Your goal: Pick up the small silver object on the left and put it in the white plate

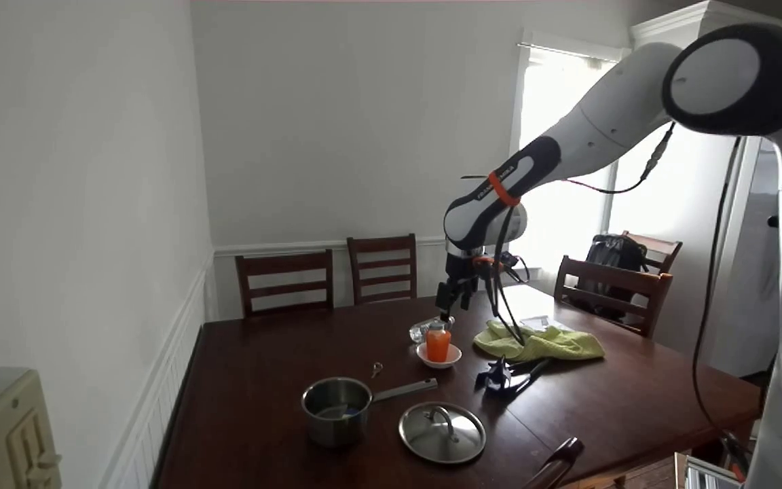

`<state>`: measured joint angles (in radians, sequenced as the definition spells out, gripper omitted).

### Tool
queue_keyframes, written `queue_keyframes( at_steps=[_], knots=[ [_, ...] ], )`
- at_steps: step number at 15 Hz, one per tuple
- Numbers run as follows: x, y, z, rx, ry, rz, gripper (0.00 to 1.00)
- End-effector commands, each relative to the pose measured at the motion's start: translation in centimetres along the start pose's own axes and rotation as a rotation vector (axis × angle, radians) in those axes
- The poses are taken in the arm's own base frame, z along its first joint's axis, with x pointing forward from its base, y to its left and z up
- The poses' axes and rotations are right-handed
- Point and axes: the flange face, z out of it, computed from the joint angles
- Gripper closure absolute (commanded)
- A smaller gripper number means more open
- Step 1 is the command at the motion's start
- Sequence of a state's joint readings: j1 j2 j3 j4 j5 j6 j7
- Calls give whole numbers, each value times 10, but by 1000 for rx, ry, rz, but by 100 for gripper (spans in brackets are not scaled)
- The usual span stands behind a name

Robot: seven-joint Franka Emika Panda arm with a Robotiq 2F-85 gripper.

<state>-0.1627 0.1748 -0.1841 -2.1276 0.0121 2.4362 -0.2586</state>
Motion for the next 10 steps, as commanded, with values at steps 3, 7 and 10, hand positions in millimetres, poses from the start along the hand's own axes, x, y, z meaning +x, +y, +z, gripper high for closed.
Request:
queue_keyframes(
  at_steps=[3, 7, 10],
  knots=[
    [83, -3, 41, 89, -66, 150, 0],
    [63, -9, 40, 46, -46, 85, 0],
    [62, -7, 35, 46, -41, 89, 0]
  ],
)
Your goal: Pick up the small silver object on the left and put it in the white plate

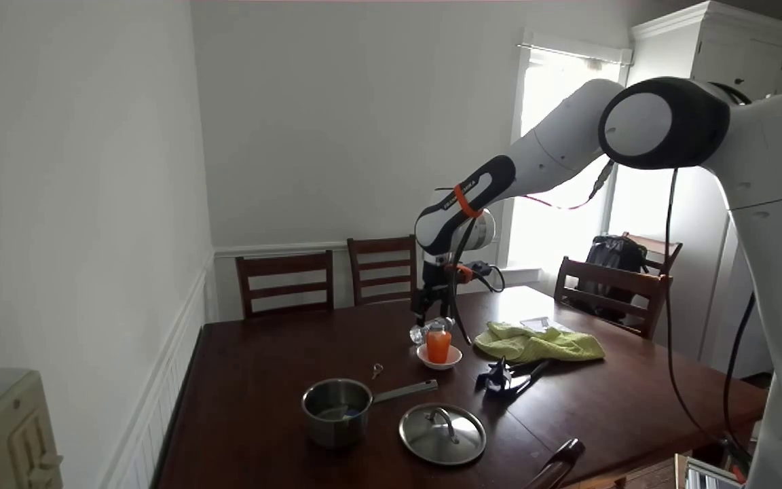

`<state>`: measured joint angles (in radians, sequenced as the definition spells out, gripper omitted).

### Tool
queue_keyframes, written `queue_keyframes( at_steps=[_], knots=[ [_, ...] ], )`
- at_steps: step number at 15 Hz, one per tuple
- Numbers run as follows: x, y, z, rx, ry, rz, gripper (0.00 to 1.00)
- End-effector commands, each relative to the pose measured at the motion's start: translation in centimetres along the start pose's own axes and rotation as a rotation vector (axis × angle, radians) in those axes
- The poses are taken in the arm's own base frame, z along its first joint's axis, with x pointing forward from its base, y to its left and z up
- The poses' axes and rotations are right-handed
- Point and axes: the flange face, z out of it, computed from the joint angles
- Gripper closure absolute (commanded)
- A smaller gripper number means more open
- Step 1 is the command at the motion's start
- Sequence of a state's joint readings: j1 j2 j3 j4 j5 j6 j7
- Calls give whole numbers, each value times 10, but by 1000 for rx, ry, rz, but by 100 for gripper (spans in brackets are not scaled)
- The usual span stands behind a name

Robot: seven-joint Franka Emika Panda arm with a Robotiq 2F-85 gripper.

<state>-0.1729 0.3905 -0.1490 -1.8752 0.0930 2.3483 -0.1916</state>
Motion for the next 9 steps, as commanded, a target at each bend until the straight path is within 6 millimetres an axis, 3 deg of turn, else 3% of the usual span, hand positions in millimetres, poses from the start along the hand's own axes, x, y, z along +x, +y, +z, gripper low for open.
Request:
queue_keyframes(
  at_steps=[1, 6, 9],
  knots=[
    [0, 0, -1, 0, 0, 0, 0],
    [56, -2, 51, 93, -25, 172, 0],
    [71, 2, 87, 109, -110, 248, 0]
  ],
)
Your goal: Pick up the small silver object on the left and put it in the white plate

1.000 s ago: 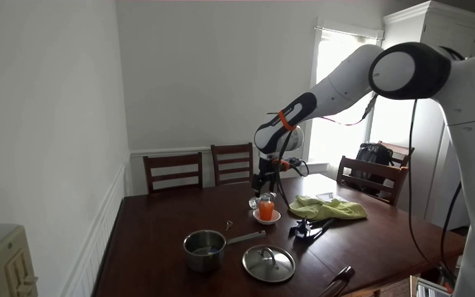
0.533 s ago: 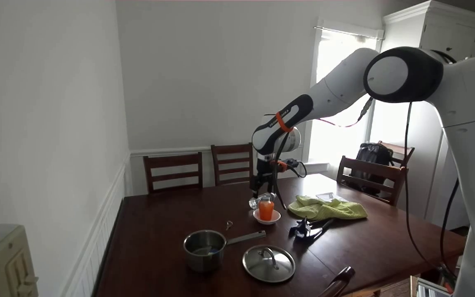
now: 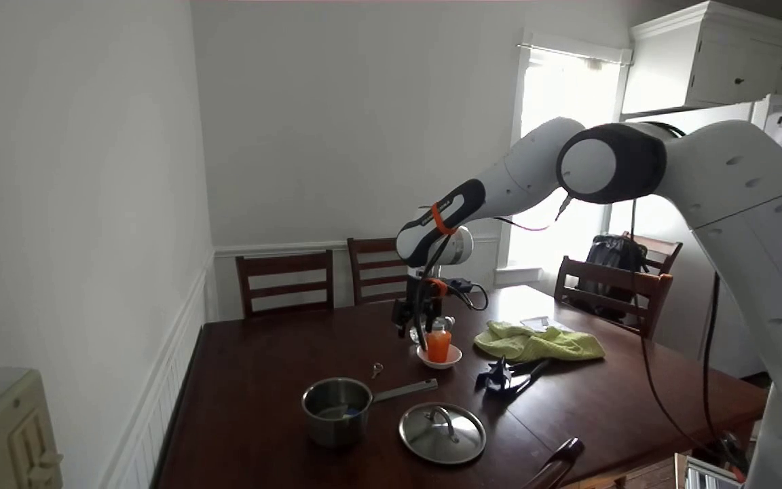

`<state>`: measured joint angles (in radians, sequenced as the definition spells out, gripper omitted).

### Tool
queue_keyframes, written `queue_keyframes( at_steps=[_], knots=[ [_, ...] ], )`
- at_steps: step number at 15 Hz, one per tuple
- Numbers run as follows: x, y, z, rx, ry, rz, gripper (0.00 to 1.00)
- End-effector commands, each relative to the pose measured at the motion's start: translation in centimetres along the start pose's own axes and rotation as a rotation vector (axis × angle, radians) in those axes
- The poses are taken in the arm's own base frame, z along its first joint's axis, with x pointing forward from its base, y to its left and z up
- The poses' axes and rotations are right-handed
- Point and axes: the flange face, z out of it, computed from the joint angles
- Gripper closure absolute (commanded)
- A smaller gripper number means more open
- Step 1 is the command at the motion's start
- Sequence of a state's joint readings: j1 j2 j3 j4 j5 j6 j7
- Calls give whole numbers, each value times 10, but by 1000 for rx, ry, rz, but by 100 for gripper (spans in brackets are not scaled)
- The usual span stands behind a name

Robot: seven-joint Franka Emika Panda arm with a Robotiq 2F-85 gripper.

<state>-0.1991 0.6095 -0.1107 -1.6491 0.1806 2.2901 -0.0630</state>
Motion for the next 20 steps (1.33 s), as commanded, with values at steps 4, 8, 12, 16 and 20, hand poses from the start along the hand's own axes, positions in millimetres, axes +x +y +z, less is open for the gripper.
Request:
queue_keyframes(
  at_steps=[4, 8, 12, 16, 20],
  knots=[
    [55, 3, 63, 51, -97, 180, 0],
    [45, 1, 68, 17, -90, 147, 0],
    [55, -5, 75, 80, 4, 245, 0],
    [69, -14, 88, 138, 90, 353, 1],
    [73, -17, 107, 126, 61, 409, 20]
  ],
)
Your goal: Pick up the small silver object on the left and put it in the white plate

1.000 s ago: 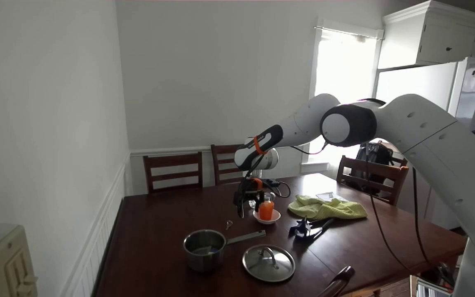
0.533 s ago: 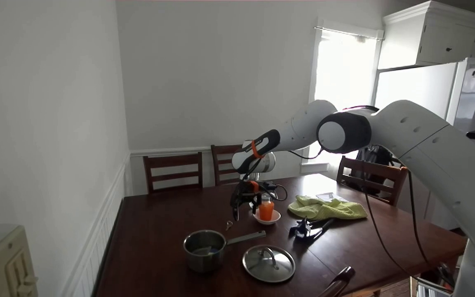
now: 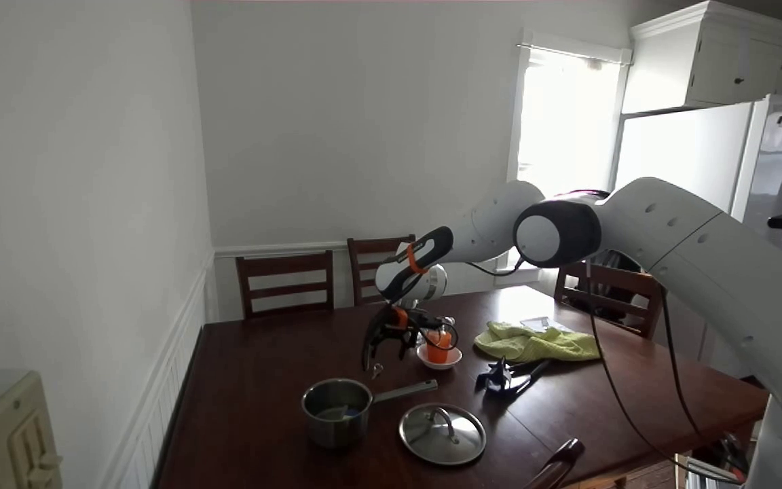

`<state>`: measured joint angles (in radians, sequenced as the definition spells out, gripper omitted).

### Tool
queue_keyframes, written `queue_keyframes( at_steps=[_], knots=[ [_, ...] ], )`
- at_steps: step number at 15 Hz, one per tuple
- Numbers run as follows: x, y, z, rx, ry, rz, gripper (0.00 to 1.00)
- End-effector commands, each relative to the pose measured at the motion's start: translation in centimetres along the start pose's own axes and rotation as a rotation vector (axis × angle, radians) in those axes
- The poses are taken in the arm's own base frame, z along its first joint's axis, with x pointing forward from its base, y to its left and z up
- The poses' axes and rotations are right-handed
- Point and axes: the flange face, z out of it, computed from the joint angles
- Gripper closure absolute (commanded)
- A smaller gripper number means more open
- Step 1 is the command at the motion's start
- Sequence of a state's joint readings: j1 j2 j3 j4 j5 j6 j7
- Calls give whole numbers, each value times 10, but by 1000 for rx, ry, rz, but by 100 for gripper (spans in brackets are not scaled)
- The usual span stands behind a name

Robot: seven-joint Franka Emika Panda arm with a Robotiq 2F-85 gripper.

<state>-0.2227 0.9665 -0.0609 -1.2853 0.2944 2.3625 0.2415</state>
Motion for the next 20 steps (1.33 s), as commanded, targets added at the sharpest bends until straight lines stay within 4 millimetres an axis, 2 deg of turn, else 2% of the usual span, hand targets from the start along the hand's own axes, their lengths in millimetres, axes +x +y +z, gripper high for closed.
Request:
queue_keyframes(
  at_steps=[1, 6, 8, 9, 10, 11, 16, 18, 20],
  knots=[
    [10, -2, 16, 17, -4, 70, 16],
    [17, -7, 34, 22, 13, 90, 25],
    [19, -11, 39, 20, 17, 89, 36],
    [20, -13, 42, 21, 22, 86, 54],
    [21, -15, 43, 17, 26, 85, 60],
    [22, -16, 44, 17, 30, 84, 62],
    [23, -18, 45, -13, -9, 83, 98],
    [21, -18, 44, -28, -44, 76, 100],
    [19, -15, 24, -27, -63, 66, 100]
  ],
)
